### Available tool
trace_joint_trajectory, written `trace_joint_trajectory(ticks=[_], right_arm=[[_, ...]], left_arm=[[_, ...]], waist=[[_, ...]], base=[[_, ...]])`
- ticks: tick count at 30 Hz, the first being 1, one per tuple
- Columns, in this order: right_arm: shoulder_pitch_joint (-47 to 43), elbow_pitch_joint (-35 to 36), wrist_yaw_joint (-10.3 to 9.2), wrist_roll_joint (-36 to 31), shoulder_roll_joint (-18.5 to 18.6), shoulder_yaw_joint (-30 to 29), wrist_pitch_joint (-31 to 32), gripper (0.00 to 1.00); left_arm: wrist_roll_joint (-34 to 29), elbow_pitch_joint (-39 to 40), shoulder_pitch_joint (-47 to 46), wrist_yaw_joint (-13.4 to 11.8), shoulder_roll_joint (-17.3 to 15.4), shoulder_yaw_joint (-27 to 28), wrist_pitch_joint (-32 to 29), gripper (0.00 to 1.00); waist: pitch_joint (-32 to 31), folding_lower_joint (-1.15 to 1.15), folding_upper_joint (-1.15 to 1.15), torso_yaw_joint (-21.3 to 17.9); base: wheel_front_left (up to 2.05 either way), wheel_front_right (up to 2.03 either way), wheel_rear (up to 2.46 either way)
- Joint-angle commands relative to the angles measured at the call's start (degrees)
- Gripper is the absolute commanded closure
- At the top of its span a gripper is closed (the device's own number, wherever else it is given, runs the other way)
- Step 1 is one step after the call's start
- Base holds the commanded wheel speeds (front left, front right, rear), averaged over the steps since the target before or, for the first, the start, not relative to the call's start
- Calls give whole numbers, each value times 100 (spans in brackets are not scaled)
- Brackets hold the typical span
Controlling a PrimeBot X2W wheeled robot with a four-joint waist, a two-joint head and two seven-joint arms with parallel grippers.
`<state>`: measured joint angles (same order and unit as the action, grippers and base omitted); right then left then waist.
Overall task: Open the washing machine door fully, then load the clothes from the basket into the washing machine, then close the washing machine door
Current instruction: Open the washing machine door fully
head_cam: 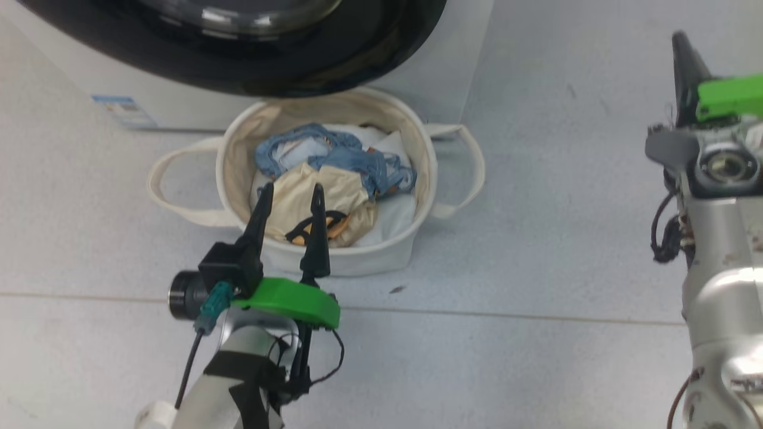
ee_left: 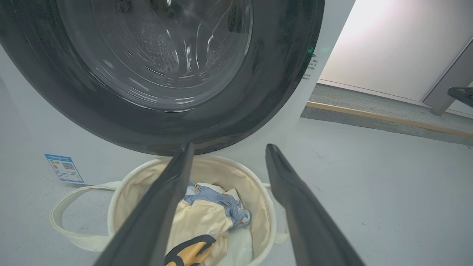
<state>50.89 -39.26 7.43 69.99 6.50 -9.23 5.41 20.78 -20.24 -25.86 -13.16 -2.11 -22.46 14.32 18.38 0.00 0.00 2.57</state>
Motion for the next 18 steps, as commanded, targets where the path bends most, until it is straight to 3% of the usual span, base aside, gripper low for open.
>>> trace_joint_trajectory(ticks=[1,9,18], right_arm=[[310,127,6,67,12,162,122,100],[1301,-148,6,529,-121,489,1025,100],[2016,-157,6,941,-318,827,1172,100]], left_arm=[[-49,229,-222,-52,-76,135,68,0],[-25,362,-582,-114,-76,57,68,0],[55,507,-848,-189,-76,-44,68,0]], waist=[[408,0,0,109],[1015,0,0,193],[1563,0,0,357]], base=[[0,0,0],[0,0,0],[0,0,0]])
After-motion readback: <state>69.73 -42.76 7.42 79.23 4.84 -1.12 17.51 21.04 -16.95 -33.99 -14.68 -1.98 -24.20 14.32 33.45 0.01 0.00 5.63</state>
